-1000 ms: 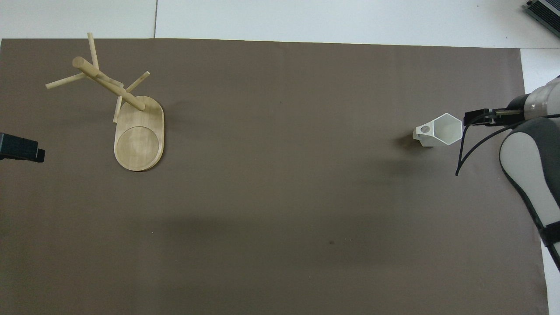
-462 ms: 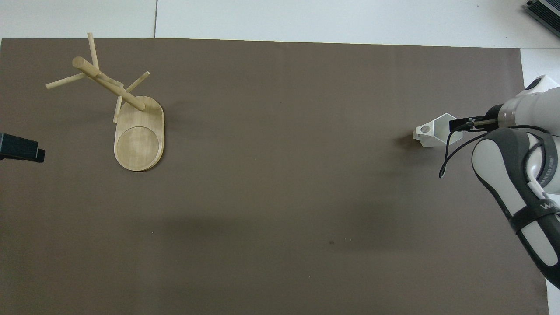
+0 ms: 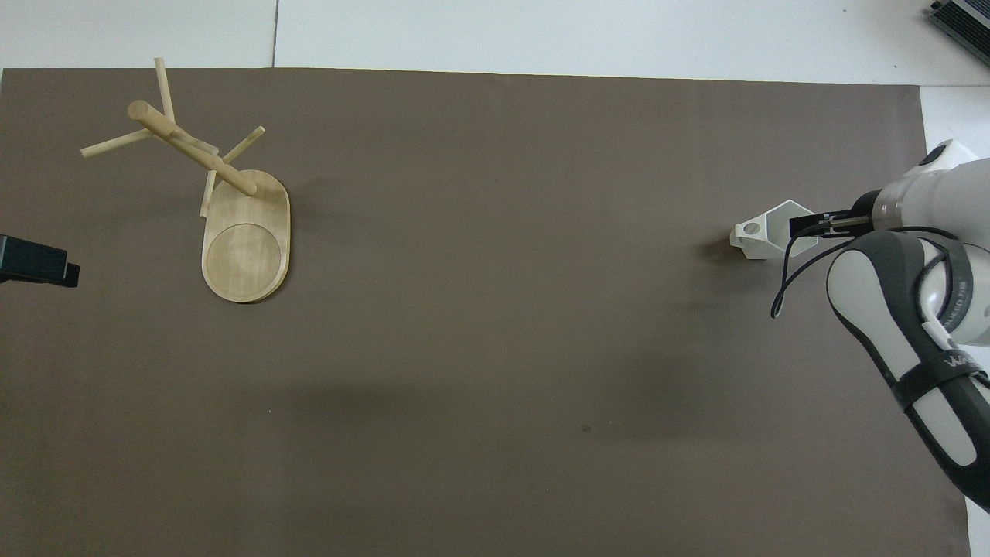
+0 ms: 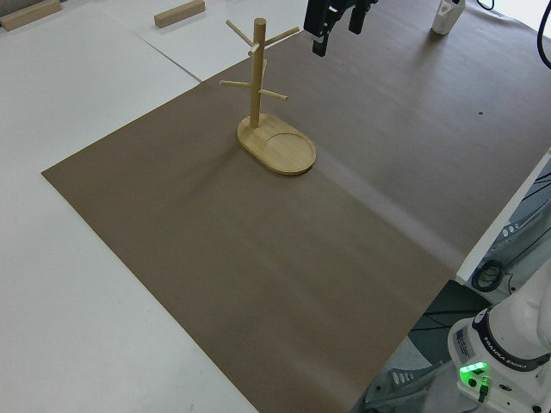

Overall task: Hang cup on rack
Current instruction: 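Reach the right gripper to the white hexagonal mug's handle, then close the right gripper on the white mug's handle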

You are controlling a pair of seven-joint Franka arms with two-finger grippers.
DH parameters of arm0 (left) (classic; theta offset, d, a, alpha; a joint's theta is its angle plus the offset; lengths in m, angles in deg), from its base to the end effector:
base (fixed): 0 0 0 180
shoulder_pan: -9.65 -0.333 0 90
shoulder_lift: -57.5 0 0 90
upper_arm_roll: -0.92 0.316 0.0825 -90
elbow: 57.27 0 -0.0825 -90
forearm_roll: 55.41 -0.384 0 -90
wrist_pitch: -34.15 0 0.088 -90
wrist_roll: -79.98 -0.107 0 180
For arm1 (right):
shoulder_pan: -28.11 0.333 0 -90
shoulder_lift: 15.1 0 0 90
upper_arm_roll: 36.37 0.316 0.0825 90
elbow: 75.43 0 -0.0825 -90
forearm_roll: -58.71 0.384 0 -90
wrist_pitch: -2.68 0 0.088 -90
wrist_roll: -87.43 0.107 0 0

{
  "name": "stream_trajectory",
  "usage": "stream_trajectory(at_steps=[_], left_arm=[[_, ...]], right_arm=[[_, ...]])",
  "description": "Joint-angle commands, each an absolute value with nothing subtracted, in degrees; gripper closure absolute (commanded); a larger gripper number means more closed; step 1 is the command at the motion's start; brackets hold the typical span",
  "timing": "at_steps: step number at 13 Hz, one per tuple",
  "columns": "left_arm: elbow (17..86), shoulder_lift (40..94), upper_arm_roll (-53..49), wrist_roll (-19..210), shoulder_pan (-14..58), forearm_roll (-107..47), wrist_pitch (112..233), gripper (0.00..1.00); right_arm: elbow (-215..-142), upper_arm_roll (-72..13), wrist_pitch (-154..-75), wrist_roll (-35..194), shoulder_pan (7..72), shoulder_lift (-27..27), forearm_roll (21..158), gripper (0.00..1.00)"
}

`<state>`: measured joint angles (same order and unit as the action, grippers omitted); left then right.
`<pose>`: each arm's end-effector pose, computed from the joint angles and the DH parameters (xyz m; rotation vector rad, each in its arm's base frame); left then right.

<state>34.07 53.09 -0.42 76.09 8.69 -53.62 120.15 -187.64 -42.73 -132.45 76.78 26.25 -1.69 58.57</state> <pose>0.5232 -0.0075 0.6490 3.1094 -0.1188 -0.0239 0.6122 -0.0855 0.3745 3.0764 0.0756 0.2478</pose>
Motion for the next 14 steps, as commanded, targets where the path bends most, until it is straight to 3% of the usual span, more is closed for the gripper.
stream_trajectory(at_steps=[1, 3, 5, 8, 11, 14], left_arm=[[36.07, 51.52, -0.48, 76.64, 8.68, -54.71, 121.25, 0.00], [36.07, 51.52, -0.48, 76.64, 8.68, -54.71, 121.25, 0.00], [36.07, 51.52, -0.48, 76.64, 8.68, -54.71, 121.25, 0.00], [36.07, 51.52, -0.48, 76.64, 8.68, -54.71, 121.25, 0.00], [36.07, 51.52, -0.48, 76.64, 8.68, -54.71, 121.25, 0.00], [36.07, 51.52, -0.48, 76.64, 8.68, -54.71, 121.25, 0.00]], right_arm=[[-188.45, -42.61, -133.64, 75.13, 25.83, -2.01, 59.50, 0.00], [-188.45, -42.61, -133.64, 75.22, 25.83, -1.83, 59.50, 0.02], [-188.45, -42.61, -133.46, 75.22, 25.83, -1.83, 59.50, 0.13], [-188.45, -42.52, -133.11, 75.13, 25.74, -1.83, 59.50, 0.39], [-188.45, -42.61, -132.67, 75.04, 25.74, -1.83, 59.50, 0.71], [-188.45, -42.52, -132.67, 75.04, 25.83, -1.83, 59.50, 0.92]])
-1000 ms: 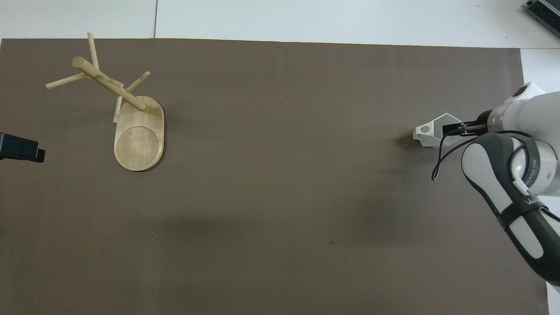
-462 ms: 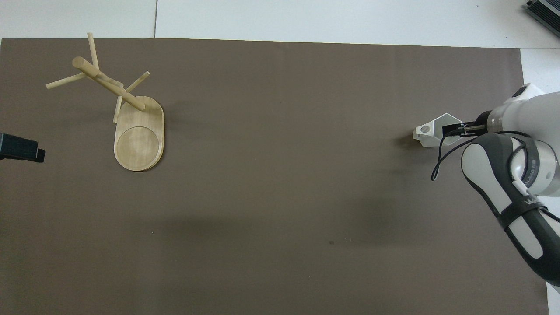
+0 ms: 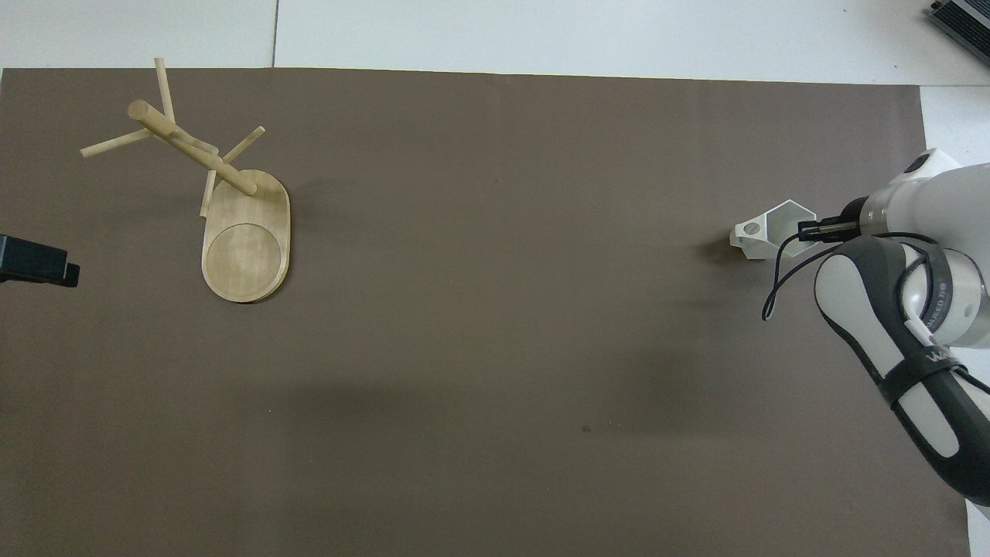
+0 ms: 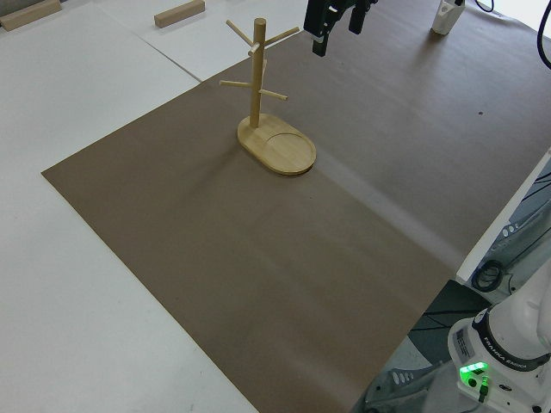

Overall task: Hang cup on rack
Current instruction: 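Close the right gripper on the white mug's handle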

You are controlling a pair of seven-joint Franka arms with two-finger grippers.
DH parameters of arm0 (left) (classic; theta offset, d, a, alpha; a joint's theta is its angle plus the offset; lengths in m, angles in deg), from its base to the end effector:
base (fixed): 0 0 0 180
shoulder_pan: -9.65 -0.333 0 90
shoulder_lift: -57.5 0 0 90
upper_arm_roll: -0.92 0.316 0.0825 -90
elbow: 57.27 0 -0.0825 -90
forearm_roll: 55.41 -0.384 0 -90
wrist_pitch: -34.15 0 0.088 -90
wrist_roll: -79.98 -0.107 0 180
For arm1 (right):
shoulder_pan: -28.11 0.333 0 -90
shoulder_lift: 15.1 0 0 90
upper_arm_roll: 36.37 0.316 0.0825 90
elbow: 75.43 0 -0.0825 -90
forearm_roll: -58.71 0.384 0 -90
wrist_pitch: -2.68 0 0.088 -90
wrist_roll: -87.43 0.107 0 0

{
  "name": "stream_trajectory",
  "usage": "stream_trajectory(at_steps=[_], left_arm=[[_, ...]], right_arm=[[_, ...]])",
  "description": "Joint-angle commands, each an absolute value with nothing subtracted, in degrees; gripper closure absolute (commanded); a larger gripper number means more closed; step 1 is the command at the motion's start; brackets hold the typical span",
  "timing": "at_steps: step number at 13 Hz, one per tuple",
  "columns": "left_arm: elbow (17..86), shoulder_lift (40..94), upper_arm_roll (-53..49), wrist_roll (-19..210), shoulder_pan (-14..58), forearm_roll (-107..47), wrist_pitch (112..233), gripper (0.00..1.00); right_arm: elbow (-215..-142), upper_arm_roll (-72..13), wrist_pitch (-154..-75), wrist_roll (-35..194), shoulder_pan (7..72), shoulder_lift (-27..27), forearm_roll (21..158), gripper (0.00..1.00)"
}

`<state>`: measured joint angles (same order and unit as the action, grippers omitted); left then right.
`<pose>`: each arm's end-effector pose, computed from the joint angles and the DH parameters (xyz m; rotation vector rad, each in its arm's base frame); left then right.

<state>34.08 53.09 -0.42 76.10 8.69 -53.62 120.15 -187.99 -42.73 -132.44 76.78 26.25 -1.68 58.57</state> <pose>0.5232 -0.0075 0.6489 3.1094 -0.1185 -0.0242 0.6107 -0.0854 0.3716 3.0782 0.0756 0.2381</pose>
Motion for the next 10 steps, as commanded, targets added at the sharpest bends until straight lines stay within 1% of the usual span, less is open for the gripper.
stream_trajectory(at_steps=[1, 2, 5, 7, 8, 10], left_arm=[[36.07, 51.52, -0.48, 76.64, 8.68, -54.71, 121.25, 0.00], [36.07, 51.52, -0.48, 76.64, 8.68, -54.71, 121.25, 0.00], [36.07, 51.52, -0.48, 76.55, 8.68, -54.71, 121.25, 0.00], [36.07, 51.52, -0.48, 76.64, 8.68, -54.71, 121.25, 0.00], [36.07, 51.52, -0.48, 76.64, 8.68, -54.71, 121.25, 0.00], [36.07, 51.52, -0.48, 76.64, 8.68, -54.71, 121.25, 0.00]], right_arm=[[-188.45, -42.52, -132.67, 75.04, 25.83, -1.83, 59.50, 0.98], [-188.45, -42.52, -132.67, 75.04, 25.74, -1.83, 59.50, 1.00], [-188.45, -42.52, -132.67, 75.04, 25.83, -1.83, 59.50, 1.00], [-187.93, -42.52, -131.01, 75.04, 25.83, -1.83, 59.50, 1.00], [-186.53, -42.35, -128.48, 75.13, 25.74, -1.92, 59.76, 1.00], [-181.27, -41.82, -119.44, 75.39, 25.74, -2.18, 60.11, 1.00]])
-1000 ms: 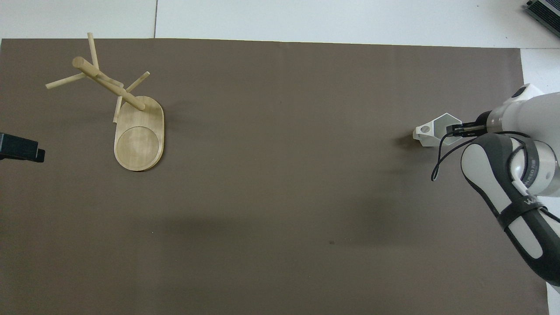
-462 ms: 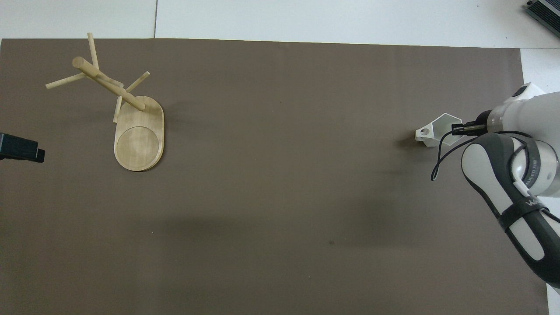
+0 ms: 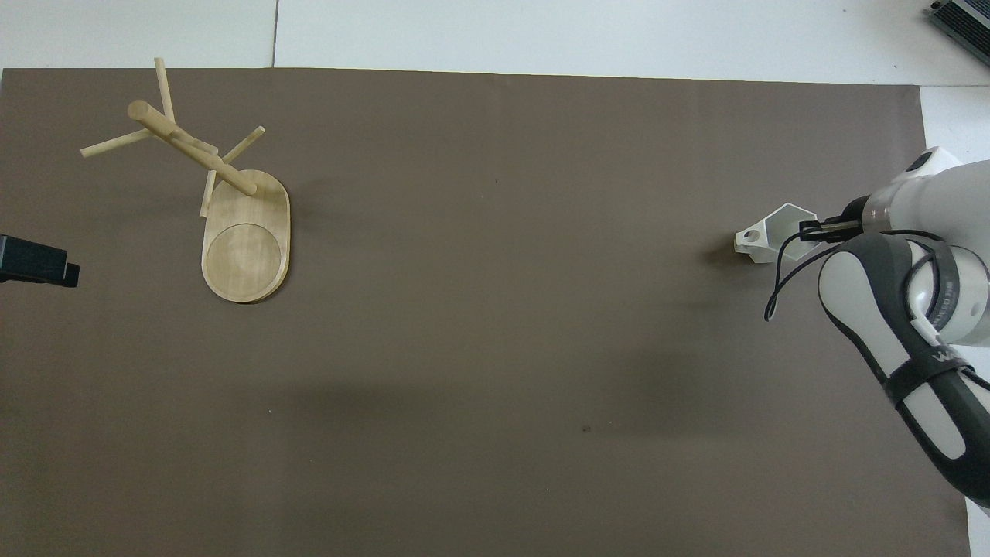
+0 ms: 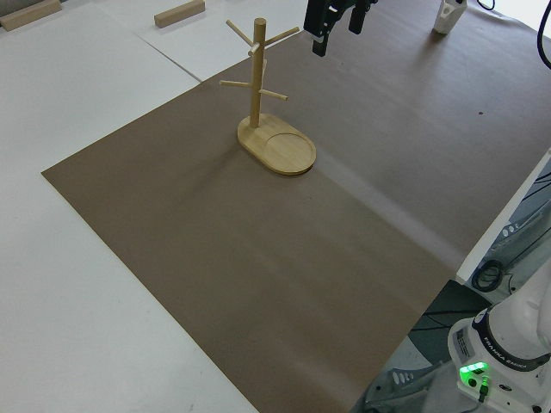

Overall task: Hang cup on rack
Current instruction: 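Close the right gripper on the white mug's handle, then lift the mug with the right gripper while the left gripper reaches toward it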

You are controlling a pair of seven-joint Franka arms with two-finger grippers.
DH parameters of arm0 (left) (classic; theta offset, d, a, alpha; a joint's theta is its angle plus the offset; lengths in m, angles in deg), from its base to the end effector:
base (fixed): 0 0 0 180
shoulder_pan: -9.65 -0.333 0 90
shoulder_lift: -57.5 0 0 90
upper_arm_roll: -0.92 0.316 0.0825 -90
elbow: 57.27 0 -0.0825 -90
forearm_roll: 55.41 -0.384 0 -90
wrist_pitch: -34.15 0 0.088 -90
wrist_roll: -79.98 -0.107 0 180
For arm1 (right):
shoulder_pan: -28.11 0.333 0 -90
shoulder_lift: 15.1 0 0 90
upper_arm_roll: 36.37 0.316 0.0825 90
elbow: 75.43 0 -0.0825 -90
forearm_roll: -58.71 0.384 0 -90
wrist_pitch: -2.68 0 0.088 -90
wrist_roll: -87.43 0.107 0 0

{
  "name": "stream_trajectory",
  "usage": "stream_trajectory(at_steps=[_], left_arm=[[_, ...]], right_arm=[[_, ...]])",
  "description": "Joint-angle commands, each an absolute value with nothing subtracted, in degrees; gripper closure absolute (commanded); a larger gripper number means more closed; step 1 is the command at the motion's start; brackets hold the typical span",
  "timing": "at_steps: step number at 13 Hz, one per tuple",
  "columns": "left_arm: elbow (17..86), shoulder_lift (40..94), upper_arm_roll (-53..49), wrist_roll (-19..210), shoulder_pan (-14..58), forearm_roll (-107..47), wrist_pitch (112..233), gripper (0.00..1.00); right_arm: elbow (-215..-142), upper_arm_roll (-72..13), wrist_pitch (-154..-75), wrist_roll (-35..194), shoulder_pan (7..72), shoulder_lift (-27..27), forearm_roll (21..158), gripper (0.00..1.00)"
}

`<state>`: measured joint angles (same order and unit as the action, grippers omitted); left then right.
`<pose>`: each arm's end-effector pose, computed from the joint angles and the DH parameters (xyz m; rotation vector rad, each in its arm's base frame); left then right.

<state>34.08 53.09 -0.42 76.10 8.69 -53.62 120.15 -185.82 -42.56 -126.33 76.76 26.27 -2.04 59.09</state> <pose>0.5232 -0.0075 0.6489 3.1094 -0.1185 -0.0242 0.6099 -0.0829 0.3822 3.1028 0.0716 0.1460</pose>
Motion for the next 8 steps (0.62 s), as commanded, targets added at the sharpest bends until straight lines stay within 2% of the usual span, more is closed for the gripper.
stream_trajectory(at_steps=[1, 5, 8], left_arm=[[36.07, 51.52, -0.48, 76.64, 8.68, -54.71, 121.25, 0.00], [36.07, 51.52, -0.57, 76.64, 8.77, -54.71, 121.34, 0.00], [36.42, 51.26, -0.75, 77.16, 9.56, -54.71, 119.14, 0.00]], right_arm=[[-178.46, -41.65, -115.14, 75.48, 25.74, -2.36, 61.33, 1.00], [-171.77, -39.72, -100.97, 75.66, 25.83, -5.51, 67.49, 1.00], [-171.31, -34.37, -96.48, 76.89, 25.91, -10.78, 68.02, 1.00]])
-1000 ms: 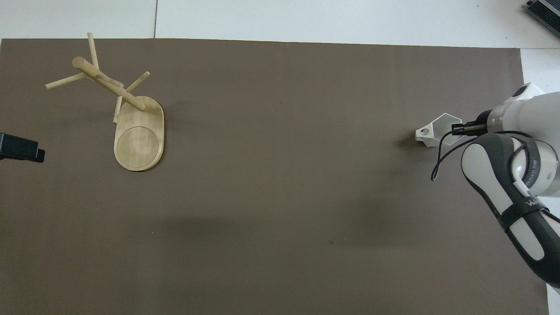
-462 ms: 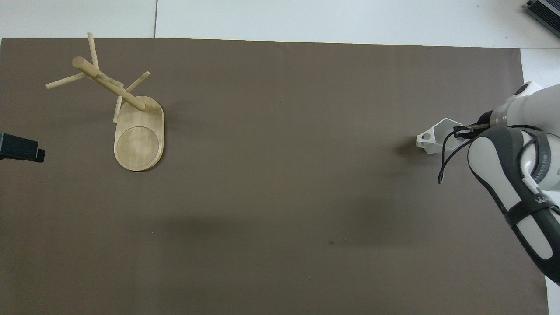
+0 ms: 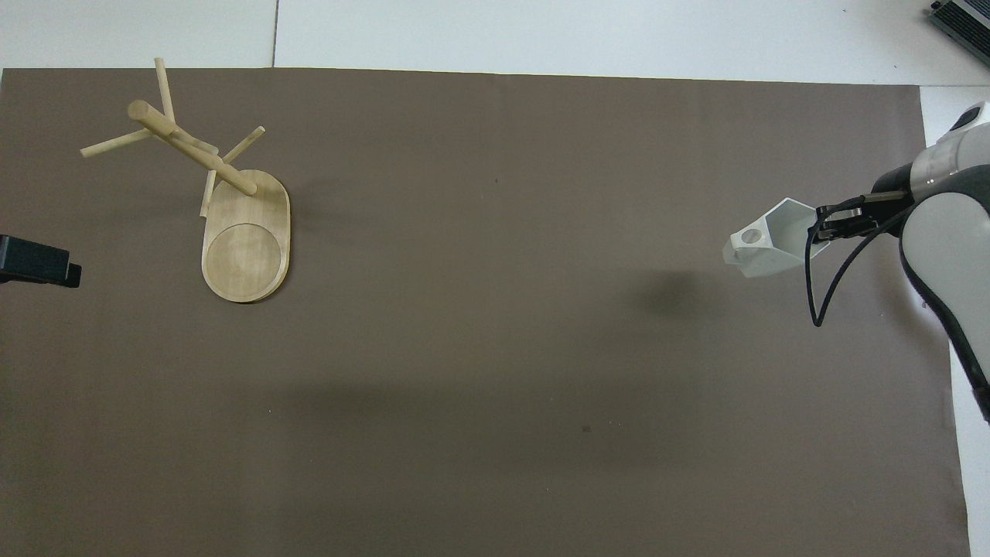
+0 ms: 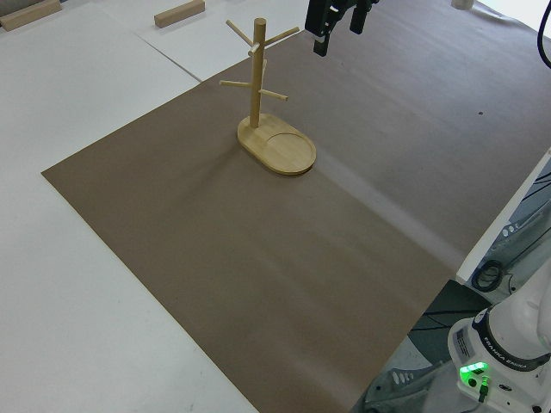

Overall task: Hang cup on rack
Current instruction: 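Lift the mug with the right gripper while the left gripper reaches toward it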

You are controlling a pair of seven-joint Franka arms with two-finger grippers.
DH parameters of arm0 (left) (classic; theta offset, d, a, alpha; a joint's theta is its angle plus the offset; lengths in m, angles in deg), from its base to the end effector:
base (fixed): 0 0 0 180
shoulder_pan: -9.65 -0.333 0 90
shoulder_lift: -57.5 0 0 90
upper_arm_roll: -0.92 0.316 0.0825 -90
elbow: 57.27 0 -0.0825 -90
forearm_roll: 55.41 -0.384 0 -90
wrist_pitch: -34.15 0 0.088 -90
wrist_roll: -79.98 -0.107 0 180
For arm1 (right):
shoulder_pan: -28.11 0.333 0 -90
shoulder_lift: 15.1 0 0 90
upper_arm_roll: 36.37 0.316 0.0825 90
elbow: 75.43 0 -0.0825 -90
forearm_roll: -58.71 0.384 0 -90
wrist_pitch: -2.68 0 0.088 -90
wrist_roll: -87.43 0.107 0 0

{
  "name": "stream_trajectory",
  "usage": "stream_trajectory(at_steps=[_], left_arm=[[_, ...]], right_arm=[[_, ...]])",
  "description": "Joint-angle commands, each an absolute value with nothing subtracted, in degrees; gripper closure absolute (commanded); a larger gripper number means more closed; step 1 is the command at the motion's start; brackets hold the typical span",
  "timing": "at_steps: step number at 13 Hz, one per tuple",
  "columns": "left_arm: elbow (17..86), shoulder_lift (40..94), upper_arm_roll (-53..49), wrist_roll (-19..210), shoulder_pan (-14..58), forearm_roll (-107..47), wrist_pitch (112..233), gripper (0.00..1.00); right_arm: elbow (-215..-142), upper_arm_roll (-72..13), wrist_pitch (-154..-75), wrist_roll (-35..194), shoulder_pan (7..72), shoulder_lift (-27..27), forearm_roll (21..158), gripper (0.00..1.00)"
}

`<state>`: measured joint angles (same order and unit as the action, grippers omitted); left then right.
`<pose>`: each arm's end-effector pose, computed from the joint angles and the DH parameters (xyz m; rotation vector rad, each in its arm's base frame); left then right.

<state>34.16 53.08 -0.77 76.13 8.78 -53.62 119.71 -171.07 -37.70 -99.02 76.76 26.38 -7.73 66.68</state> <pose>0.5222 -0.0117 0.6477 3.1091 -0.1297 -0.0382 0.6006 -0.0194 0.5216 -3.0029 -0.1550 0.0101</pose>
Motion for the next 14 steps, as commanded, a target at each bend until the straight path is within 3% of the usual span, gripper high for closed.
stream_trajectory(at_steps=[1, 4, 7, 11, 14], left_arm=[[37.38, 50.65, -0.75, 78.47, 9.56, -54.54, 119.49, 0.00], [42.03, 48.28, -1.36, 89.08, 10.52, -53.31, 120.71, 0.00], [51.69, 43.45, -1.45, 102.51, 11.49, -47.00, 126.24, 0.00], [59.87, 39.49, -1.54, 125.45, 13.42, -35.94, 132.57, 0.00], [64.37, 38.07, -1.45, 143.20, 13.25, -25.83, 138.90, 0.00]], right_arm=[[-171.31, -33.31, -95.94, 78.63, 26.00, -11.84, 71.42, 1.00], [-171.14, -28.92, -95.32, 87.06, 26.09, -13.95, 82.68, 1.00], [-168.07, -20.14, -97.76, 100.83, 26.18, -13.61, 83.85, 1.00], [-168.85, -10.81, -108.83, 107.47, 26.35, -13.35, 83.85, 1.00], [-169.29, -5.19, -115.94, 110.88, 26.53, -10.28, 84.19, 1.00]])
